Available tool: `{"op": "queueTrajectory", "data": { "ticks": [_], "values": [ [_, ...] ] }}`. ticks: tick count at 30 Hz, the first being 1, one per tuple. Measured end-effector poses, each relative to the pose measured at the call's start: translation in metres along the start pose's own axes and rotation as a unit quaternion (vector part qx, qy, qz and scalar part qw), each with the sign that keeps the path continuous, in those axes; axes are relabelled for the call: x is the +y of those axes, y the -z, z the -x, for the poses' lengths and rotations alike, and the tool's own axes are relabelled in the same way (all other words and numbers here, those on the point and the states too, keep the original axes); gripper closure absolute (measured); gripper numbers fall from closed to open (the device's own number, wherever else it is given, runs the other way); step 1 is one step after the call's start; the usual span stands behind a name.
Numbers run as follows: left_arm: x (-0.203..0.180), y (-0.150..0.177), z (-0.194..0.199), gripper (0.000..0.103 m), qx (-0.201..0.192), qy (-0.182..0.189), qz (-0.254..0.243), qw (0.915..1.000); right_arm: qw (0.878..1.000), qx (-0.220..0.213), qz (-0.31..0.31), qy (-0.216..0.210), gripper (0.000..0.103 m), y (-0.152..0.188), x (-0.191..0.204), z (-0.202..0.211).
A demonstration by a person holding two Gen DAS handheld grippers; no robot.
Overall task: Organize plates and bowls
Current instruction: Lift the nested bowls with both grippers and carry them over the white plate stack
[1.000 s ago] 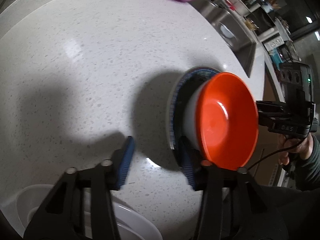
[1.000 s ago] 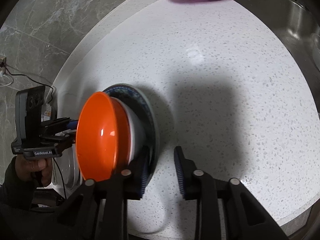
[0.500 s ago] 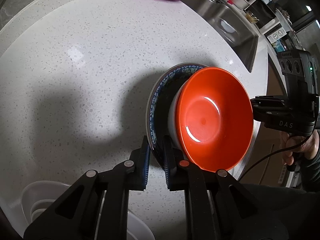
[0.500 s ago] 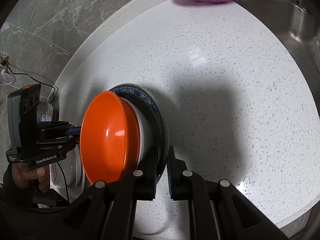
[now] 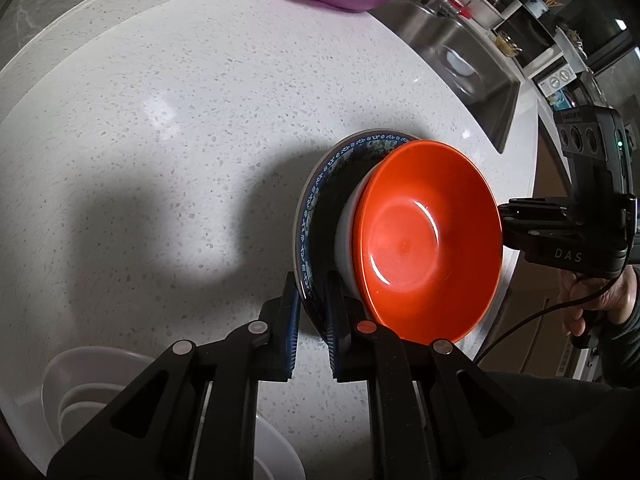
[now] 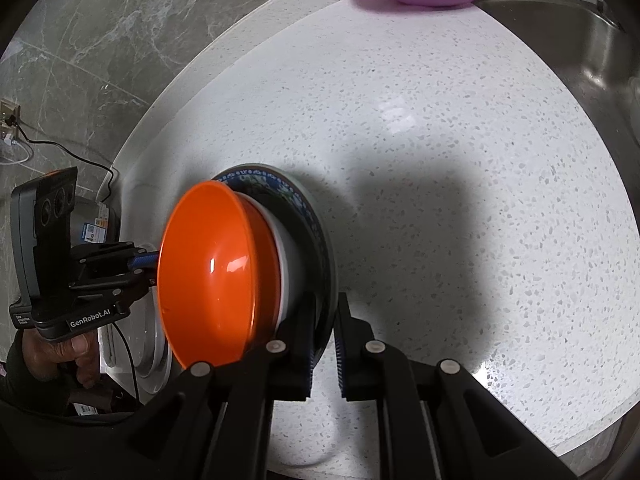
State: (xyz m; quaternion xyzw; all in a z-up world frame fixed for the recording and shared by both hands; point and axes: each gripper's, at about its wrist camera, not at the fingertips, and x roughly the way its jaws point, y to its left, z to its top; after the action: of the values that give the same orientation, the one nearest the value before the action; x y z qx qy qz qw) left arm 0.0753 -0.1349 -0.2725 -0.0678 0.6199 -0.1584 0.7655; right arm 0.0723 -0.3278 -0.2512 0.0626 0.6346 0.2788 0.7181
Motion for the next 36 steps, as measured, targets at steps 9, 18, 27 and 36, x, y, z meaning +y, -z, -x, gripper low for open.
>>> {"op": "queueTrajectory", "data": {
  "ticks": [9,18,27,36],
  "values": [
    [0.018,0.016,0.036,0.094,-0.029,-0.008,0.034,0.9989,0.999,0.005,0.035,-0.008,0.091,-0.006,0.035,0.002],
    [0.054,0.037,0.030,0.094,-0.020,0.006,0.104,0.9944,0.999,0.036,0.029,-0.012,0.091,-0.018,0.052,-0.026],
    [0.056,0.017,0.000,0.095,0.010,0.026,0.102,0.9944,0.998,0.055,0.003,0.006,0.092,-0.031,0.029,-0.022],
    [0.062,0.009,0.003,0.073,-0.013,-0.014,0.119,0.9927,0.999,0.035,-0.010,0.000,0.091,-0.030,0.011,-0.018]
  ]
}}
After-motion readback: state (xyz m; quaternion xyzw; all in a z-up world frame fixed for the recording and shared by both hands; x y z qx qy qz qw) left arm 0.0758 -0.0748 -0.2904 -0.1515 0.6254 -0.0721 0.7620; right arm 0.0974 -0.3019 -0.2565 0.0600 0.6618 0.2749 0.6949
